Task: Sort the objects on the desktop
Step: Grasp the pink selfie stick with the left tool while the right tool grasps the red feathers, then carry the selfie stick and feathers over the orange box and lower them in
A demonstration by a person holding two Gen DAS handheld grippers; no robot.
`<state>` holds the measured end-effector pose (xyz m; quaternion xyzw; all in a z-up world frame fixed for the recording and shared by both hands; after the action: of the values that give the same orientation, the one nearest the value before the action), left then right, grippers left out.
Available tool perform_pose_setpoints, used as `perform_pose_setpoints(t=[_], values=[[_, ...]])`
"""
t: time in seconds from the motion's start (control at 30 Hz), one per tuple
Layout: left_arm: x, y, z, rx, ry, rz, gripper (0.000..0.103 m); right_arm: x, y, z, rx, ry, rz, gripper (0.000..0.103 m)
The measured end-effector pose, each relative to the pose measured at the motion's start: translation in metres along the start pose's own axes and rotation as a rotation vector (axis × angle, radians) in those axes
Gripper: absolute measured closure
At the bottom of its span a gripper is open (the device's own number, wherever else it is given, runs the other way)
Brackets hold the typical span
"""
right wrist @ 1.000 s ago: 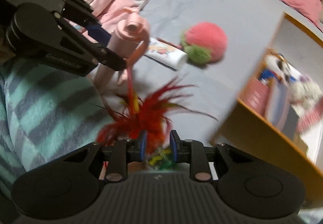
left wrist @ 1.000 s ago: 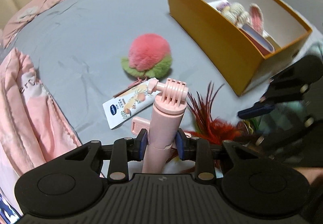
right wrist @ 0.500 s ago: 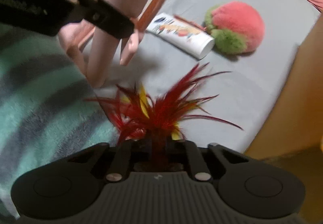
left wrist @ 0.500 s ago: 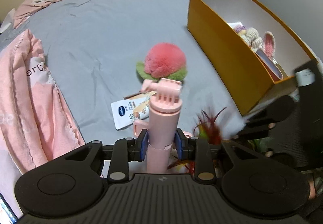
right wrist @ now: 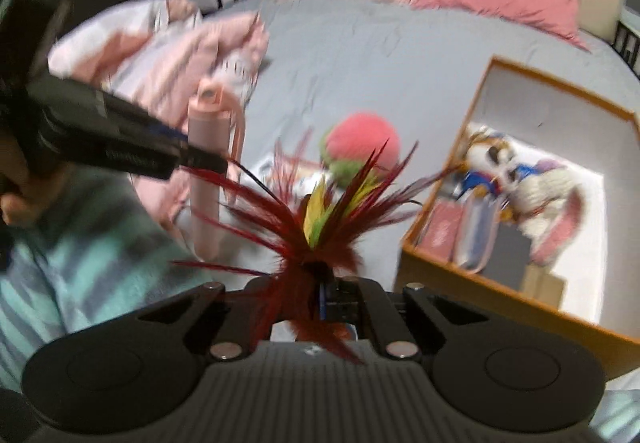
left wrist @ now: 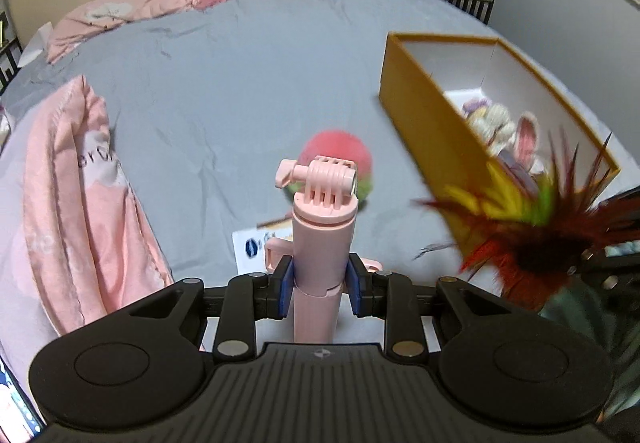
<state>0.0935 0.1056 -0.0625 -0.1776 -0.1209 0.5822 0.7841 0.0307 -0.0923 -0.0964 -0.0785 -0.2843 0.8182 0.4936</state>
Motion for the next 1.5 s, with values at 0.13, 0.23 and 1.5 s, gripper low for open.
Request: perform_pose_setpoints(t=[0.13, 0.23, 1.5], values=[[-0.009, -0.014, 0.023, -0.060, 0.013, -0.010, 0.072, -0.012, -0.017, 0.041, -0.103, -0.022, -0.043, 0.099], [-0.019, -0.028, 0.041, -0.112, 0.029, -0.033, 0.072, -0.031, -0.028, 0.076, -0.182, -0.007, -0.092, 0.099], [-0.213, -0.175, -0.071, -0.158, -0.108, -0.714, 0.072, -0.200, -0.001, 0.050, -0.138, 0.214, -0.339, 0.071]])
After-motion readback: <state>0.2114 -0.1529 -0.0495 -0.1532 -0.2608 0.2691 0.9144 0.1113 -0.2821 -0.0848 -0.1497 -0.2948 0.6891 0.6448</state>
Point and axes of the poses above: each gripper's, at about its wrist camera, not at the fingertips, and z roughly against the way its jaws point, x to its left, y to its underside, the point moved 5 cm from there along -z, roughly the way its jaws point, and after that the axes turned 11 degrees about x, right-handed, at the moved point
